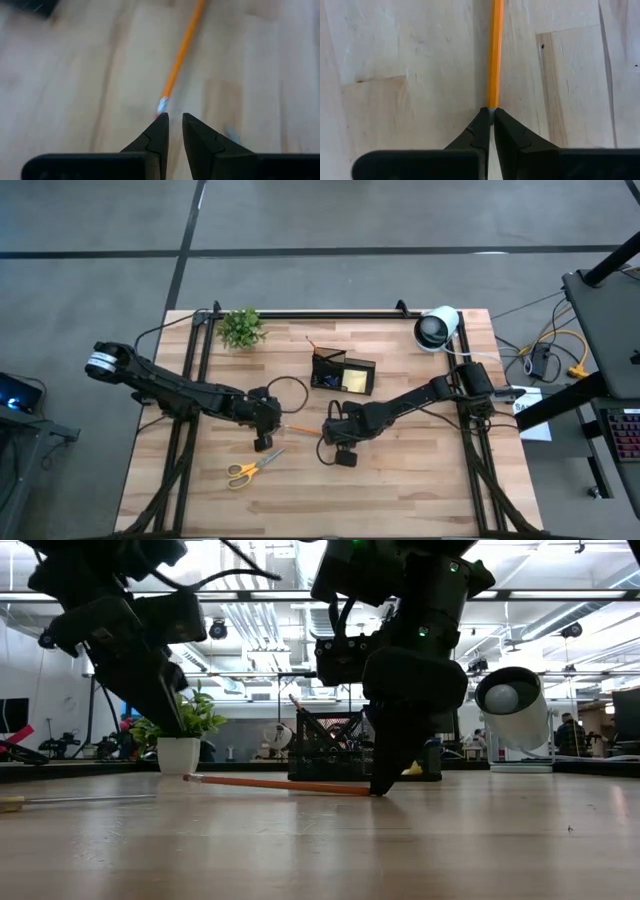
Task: Pick and place office supplies into organizer
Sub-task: Put the orange pencil into the black desk organizer
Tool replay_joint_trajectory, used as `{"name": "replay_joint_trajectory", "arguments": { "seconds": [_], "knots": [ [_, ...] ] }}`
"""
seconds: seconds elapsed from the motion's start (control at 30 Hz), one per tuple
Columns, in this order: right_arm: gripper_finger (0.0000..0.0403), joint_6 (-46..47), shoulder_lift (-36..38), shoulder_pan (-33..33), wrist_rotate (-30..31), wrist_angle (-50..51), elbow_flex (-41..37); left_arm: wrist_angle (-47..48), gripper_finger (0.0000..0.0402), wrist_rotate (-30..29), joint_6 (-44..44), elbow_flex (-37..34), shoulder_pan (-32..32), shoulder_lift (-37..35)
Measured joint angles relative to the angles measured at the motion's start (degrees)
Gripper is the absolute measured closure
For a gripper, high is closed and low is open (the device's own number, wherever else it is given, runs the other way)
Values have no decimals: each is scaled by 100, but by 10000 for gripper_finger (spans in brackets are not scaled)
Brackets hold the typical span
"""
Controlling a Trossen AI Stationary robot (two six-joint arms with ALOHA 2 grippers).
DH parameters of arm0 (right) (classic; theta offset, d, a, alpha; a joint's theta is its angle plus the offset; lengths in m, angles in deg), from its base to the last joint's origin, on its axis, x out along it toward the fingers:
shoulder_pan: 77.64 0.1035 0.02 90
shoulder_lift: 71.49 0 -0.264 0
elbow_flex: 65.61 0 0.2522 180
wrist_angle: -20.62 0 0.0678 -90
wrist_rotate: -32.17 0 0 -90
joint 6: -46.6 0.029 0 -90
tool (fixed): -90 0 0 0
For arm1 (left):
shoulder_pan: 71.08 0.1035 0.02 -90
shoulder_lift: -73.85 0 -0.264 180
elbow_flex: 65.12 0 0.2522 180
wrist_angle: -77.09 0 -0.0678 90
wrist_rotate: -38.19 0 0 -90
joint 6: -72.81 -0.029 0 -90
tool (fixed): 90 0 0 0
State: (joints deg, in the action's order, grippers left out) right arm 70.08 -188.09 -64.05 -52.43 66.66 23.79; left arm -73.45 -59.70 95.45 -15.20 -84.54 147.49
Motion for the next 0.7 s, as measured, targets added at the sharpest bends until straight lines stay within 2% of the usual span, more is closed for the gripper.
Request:
{"name": "replay_joint_trajectory", "arguments": {
  "seconds": [0.2, 0.3, 0.6, 0.7],
  "knots": [
    [394, 5, 0, 0, 7, -18, 0, -635, 362, 57, -832, 37, 6, 599],
    [394, 4, 0, 0, 7, -18, 0, -814, 357, -56, -952, 44, 7, 833],
    [394, -15, -2, 0, 11, -84, -2, -825, 260, -117, -1127, 37, 9, 947],
    [394, -15, -4, 0, 13, -137, -2, -791, 239, -109, -1296, 31, 14, 958]
  ]
}}
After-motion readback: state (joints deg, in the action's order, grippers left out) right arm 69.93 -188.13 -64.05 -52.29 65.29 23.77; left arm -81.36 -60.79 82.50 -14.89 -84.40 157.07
